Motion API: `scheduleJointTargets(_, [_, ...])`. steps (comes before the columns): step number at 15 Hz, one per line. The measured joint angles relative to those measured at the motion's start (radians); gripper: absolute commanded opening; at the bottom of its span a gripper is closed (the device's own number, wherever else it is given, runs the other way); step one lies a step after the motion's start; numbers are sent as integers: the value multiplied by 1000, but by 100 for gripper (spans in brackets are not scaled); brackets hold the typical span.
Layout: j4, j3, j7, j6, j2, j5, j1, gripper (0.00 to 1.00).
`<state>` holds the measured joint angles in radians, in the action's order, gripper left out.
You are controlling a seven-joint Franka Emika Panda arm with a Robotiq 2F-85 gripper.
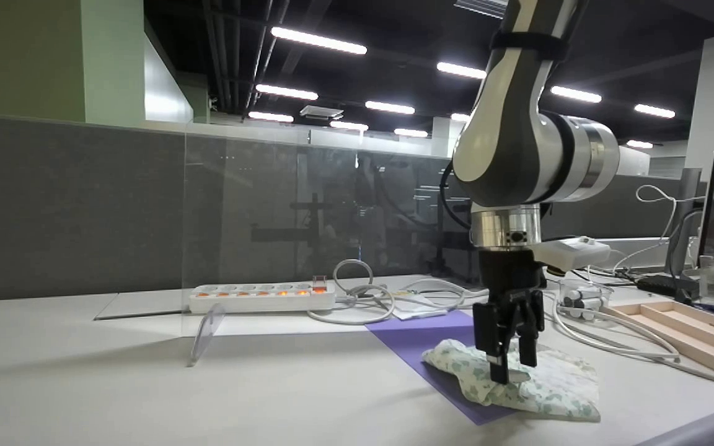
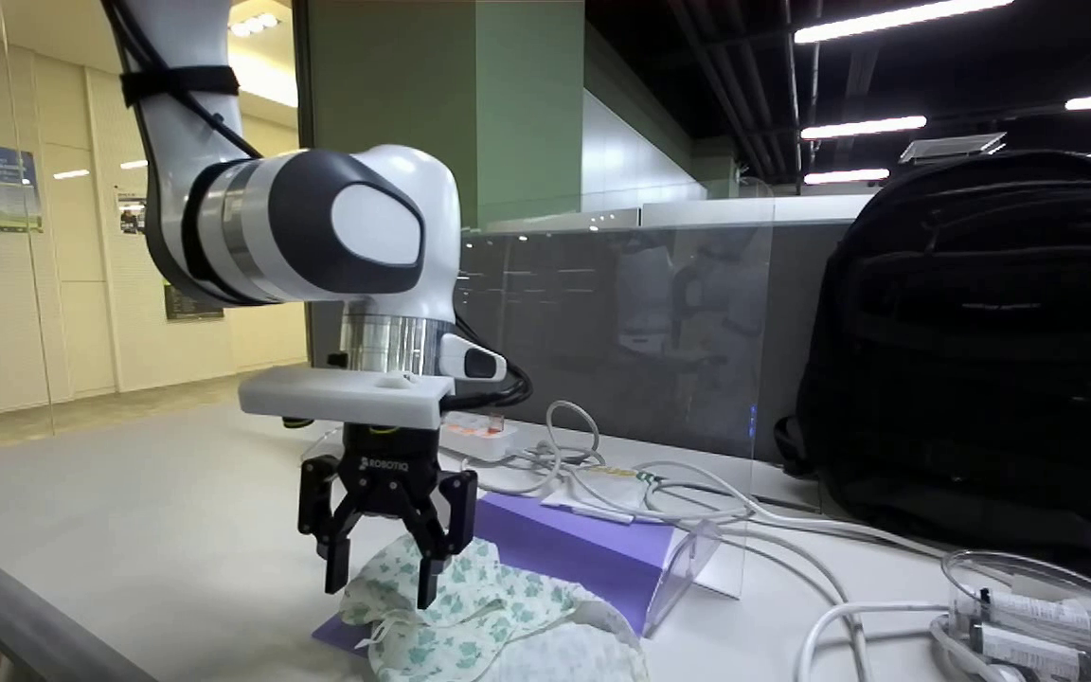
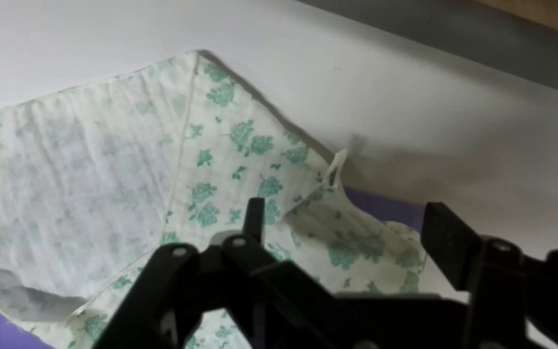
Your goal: Hang the fabric on the glass panel
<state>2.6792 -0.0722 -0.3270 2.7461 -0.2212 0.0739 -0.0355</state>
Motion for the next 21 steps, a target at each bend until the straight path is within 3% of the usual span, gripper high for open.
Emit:
scheduleJointTargets(8, [-18,0,1,21,-24,7,-2,1])
scheduleJointTargets(15, [-25,37,1,-15,29,-43,-7,0])
scheduleJointTargets(21, [-67,109,-6,-282,256,-187,18,0])
